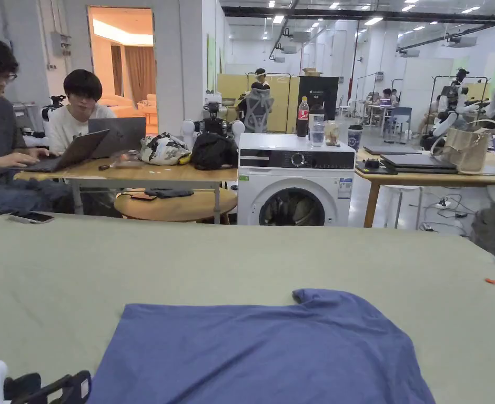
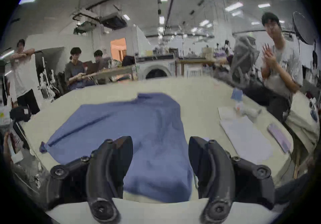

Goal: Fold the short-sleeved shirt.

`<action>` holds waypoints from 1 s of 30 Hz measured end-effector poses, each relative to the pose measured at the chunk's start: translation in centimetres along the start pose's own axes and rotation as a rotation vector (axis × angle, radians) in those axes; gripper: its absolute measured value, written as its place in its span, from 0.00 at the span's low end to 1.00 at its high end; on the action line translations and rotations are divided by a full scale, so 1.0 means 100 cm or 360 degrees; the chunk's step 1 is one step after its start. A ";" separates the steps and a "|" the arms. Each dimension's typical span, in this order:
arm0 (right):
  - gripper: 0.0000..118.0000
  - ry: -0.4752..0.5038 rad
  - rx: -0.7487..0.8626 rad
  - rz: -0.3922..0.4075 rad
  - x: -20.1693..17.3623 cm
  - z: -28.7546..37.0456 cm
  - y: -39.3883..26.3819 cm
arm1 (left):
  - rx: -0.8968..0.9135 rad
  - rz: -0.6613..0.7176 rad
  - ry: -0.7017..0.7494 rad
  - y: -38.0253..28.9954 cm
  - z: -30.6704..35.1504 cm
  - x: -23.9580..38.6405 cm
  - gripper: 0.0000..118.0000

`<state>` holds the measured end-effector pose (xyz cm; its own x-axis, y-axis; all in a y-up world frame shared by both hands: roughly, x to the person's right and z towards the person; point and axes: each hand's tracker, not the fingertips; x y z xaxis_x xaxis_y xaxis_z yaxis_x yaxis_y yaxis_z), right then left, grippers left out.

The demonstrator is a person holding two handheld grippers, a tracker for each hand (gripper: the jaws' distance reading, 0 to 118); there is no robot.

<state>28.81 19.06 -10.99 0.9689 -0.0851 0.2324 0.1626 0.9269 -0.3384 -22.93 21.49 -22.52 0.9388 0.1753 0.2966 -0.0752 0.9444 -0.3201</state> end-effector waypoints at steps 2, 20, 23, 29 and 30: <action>0.58 0.0017 0.0057 0.0025 -0.014 -0.015 0.019 | 0.0075 -0.0074 -0.0005 0.025 -0.006 0.019 0.55; 0.00 0.0022 0.0025 0.0166 -0.051 -0.069 0.034 | -0.0050 -0.0145 -0.0048 0.034 -0.049 0.061 0.00; 0.00 0.0050 0.0014 0.0147 -0.050 -0.065 0.027 | -0.0172 -0.0146 -0.0083 0.024 -0.040 0.048 0.26; 0.00 0.0099 -0.0030 0.0114 -0.044 -0.061 0.010 | -0.0469 -0.0003 0.0019 -0.028 -0.020 0.000 0.50; 0.00 0.0111 -0.0049 0.0099 -0.042 -0.061 0.007 | -0.0536 0.0029 0.0058 -0.040 -0.019 -0.007 0.50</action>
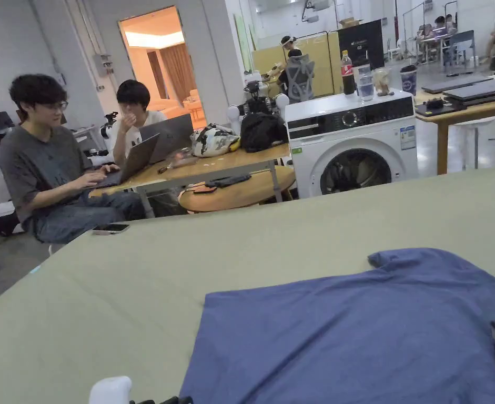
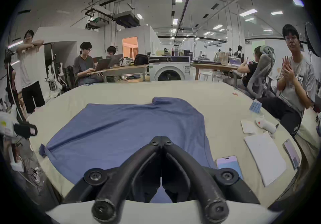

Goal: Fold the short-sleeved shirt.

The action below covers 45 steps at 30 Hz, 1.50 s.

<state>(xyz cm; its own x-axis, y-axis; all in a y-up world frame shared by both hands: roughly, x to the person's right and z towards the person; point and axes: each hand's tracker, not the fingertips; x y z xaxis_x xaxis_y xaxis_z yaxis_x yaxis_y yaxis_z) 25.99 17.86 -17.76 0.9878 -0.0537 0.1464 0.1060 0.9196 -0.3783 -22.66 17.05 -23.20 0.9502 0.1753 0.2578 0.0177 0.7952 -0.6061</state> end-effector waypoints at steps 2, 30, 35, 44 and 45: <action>0.00 0.0014 -0.0021 -0.0025 0.002 0.001 -0.006 | -0.0114 0.0038 0.0033 -0.018 -0.010 -0.010 0.50; 0.05 -0.0259 -0.0496 -0.0268 0.053 0.022 -0.118 | -0.0351 -0.0089 0.0067 -0.051 -0.077 -0.038 0.05; 0.04 -0.0220 -0.0423 -0.0289 0.058 0.027 -0.096 | -0.0173 -0.0026 -0.0014 -0.042 -0.061 -0.041 0.05; 0.04 -0.0136 -0.0217 -0.0219 0.077 -0.074 0.019 | 0.0026 0.0013 -0.0067 0.085 -0.112 -0.040 0.05; 0.04 -0.0137 -0.0220 -0.0190 0.078 -0.093 0.029 | 0.0026 0.0004 -0.0050 0.100 -0.115 -0.020 0.05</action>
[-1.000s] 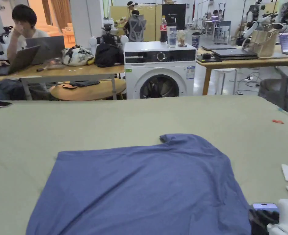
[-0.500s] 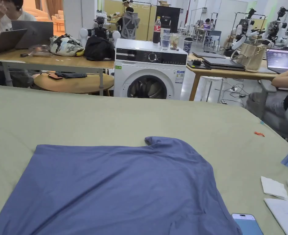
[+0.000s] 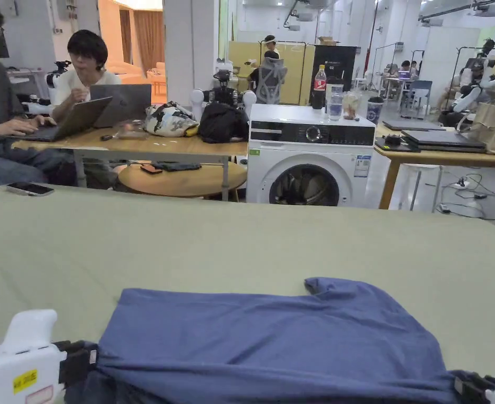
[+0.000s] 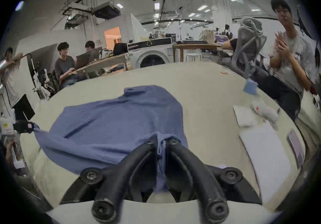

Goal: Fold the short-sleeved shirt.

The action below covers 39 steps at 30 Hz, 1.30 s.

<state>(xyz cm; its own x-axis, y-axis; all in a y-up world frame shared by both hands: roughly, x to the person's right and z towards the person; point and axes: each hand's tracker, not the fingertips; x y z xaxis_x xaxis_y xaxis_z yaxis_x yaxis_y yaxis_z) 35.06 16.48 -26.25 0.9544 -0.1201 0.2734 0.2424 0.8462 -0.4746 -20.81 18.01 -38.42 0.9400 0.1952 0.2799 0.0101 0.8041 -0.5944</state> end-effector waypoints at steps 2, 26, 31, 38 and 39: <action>0.04 -0.0013 -0.0028 0.0053 -0.004 -0.033 0.019 | -0.0041 0.0007 0.0033 0.017 -0.026 0.004 0.05; 0.00 0.0052 0.0268 0.0284 -0.054 0.032 0.004 | 0.0419 -0.0214 -0.0138 0.024 0.045 0.069 0.00; 0.00 0.0125 0.0228 0.0238 -0.055 0.051 -0.018 | 0.0339 -0.0095 -0.0108 0.006 0.047 0.034 0.00; 0.00 0.0187 0.0188 0.0127 -0.046 0.056 -0.038 | -0.0012 0.0313 0.0062 -0.011 -0.015 -0.055 0.51; 0.00 0.0191 0.0180 0.0120 -0.043 0.055 -0.040 | -0.0033 0.0321 0.0084 -0.013 -0.027 -0.062 0.51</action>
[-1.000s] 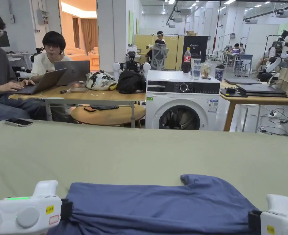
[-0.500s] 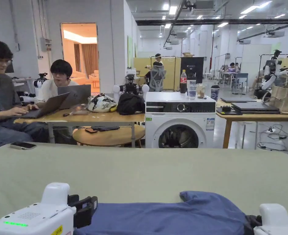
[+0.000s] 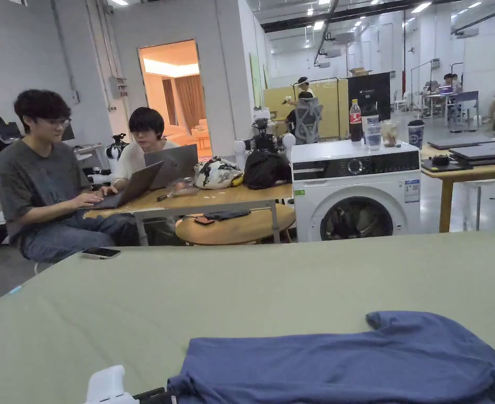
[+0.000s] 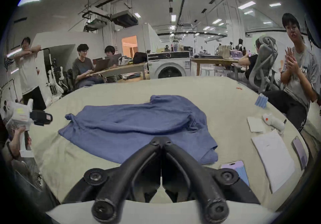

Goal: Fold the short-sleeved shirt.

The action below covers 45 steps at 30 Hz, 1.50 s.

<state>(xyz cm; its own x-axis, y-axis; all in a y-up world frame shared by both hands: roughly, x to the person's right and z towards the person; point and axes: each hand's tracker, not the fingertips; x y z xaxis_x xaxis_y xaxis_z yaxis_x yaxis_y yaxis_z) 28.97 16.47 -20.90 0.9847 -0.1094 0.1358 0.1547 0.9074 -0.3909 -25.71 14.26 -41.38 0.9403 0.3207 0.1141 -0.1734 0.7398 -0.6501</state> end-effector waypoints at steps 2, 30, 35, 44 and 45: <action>0.00 -0.0019 -0.0023 -0.0009 0.004 -0.001 -0.003 | -0.0058 -0.0008 -0.0004 -0.019 -0.012 0.020 0.51; 0.03 -0.0311 -0.0637 -0.0030 0.071 -0.130 -0.002 | -0.0284 -0.0179 0.0036 -0.027 -0.045 0.047 0.00; 0.03 -0.0323 -0.0454 -0.0093 0.066 -0.073 0.007 | -0.0122 -0.0300 -0.0028 -0.029 0.026 0.046 0.00; 0.03 -0.0339 -0.0510 -0.0177 0.052 0.034 -0.063 | -0.0188 -0.0233 -0.0060 -0.093 0.116 -0.004 0.00; 0.03 -0.0346 -0.0508 -0.0185 0.050 0.041 -0.069 | -0.0228 -0.0219 -0.0052 -0.100 0.118 -0.010 0.00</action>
<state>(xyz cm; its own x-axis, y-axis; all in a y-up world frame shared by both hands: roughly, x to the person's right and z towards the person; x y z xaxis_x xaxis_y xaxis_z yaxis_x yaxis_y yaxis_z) 32.50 11.29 -13.76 0.9244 -0.0845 0.3720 0.3151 0.7185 -0.6201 -28.34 13.47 -26.13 0.9417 0.2433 0.2322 0.0016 0.6871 -0.7265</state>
